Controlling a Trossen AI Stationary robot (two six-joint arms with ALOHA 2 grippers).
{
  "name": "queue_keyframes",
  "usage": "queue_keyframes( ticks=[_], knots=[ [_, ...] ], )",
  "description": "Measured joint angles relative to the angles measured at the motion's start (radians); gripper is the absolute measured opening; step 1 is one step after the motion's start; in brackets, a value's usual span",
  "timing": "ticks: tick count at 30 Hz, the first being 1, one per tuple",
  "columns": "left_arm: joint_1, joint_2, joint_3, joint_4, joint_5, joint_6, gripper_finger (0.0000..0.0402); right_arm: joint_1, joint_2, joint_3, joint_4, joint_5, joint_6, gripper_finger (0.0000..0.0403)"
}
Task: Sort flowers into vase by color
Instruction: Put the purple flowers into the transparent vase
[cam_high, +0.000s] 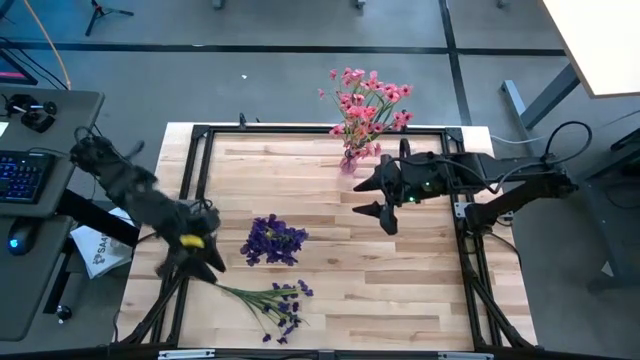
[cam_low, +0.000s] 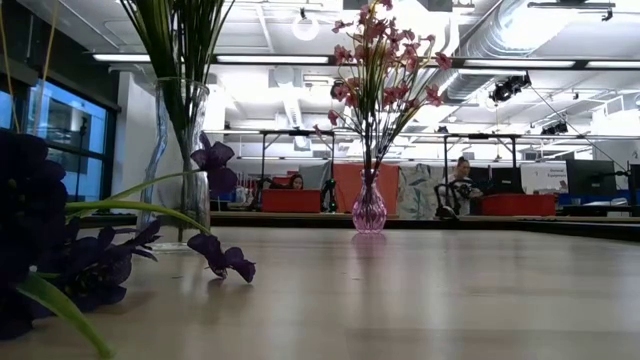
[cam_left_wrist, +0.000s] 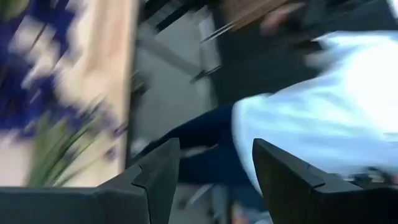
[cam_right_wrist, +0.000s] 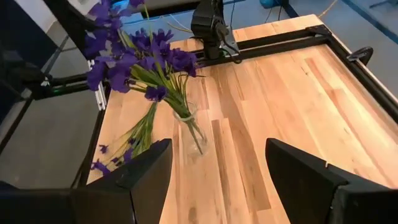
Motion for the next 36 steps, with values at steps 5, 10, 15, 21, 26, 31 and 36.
queue_keyframes(
  ticks=[5, 10, 15, 21, 26, 31, 36],
  knots=[
    [-0.111, 0.151, 0.000, -0.241, -0.051, -0.002, 0.0186, 0.019, 0.000, 0.000, 0.031, -0.017, -0.037, 0.0254],
    [-0.248, 0.330, -0.001, -0.335, -0.099, 0.145, 0.0186, 0.063, 0.000, 0.000, 0.099, -0.048, 0.030, 0.0254],
    [-0.342, 0.485, -0.001, -0.336, -0.337, 0.299, 0.0185, 0.122, 0.000, 0.000, 0.162, -0.047, 0.137, 0.0254],
    [-0.379, 0.619, -0.004, -0.331, -0.449, 0.397, 0.0185, 0.173, 0.000, 0.000, 0.289, 0.016, 0.280, 0.0254],
    [-0.381, 0.627, -0.136, -0.102, -0.382, 0.393, 0.0185, 0.208, 0.000, 0.000, 0.334, 0.110, 0.342, 0.0254],
    [-0.376, 0.564, -0.290, 0.032, -0.315, 0.380, 0.0185, 0.240, 0.000, 0.000, 0.334, 0.177, 0.382, 0.0254],
    [-0.368, 0.507, -0.372, 0.087, -0.332, 0.421, 0.0185, 0.259, 0.000, 0.000, 0.332, 0.218, 0.373, 0.0254]
  ],
)
